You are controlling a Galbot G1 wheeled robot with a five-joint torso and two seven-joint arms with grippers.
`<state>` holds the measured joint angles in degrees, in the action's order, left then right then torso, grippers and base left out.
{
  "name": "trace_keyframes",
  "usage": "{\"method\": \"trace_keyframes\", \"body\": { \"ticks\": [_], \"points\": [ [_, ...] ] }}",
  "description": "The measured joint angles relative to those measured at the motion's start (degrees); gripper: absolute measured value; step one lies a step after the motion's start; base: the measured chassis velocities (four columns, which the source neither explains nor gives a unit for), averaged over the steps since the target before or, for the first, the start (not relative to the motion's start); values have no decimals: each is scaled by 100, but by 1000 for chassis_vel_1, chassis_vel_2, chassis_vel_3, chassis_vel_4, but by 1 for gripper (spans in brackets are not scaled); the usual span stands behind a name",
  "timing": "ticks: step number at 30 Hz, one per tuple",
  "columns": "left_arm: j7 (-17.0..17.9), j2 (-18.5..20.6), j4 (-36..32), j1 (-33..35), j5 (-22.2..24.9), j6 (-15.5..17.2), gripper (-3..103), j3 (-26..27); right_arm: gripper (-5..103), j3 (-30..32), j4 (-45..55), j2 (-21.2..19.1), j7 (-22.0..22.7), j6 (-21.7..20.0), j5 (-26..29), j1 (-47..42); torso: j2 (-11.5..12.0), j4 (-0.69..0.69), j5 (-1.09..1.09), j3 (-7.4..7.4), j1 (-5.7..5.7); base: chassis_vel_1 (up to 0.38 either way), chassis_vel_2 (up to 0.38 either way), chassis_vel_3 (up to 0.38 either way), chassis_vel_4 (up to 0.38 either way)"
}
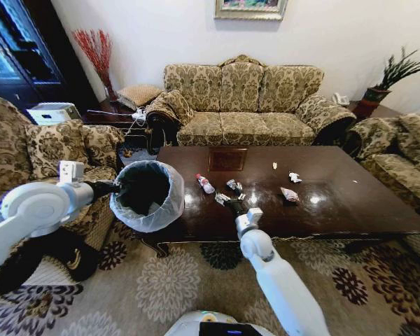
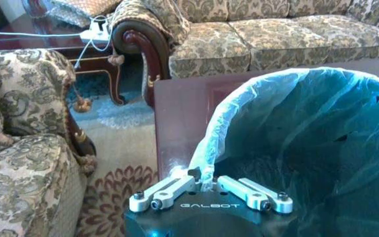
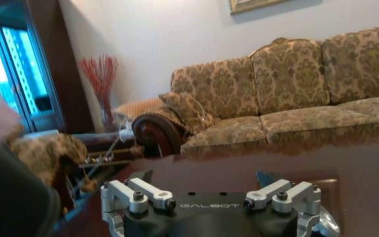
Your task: Move to the front of the table and place the trash on the table into the trash bin.
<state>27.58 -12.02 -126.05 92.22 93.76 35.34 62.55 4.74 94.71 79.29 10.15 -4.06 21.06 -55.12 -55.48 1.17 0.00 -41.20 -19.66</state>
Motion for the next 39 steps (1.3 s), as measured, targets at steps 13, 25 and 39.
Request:
{"method": "trace_keyframes", "body": {
  "ticks": [13,25,39],
  "points": [
    [2,95,-173,36,-14,-34,0,29,100,-243,-2175,988,-398,350,-796,1002,2,-2,1,-3,-4,-81,83,73,-76],
    [96,130,-135,43,-4,33,0,-26,84,-244,-2704,1076,-396,-47,-780,1317,0,0,1,-2,-4,0,0,0,0],
    [119,-17,-159,85,5,56,0,18,51,-207,-2666,992,-356,-130,-754,1113,0,0,0,-1,-2,0,0,0,0]
  ]
}}
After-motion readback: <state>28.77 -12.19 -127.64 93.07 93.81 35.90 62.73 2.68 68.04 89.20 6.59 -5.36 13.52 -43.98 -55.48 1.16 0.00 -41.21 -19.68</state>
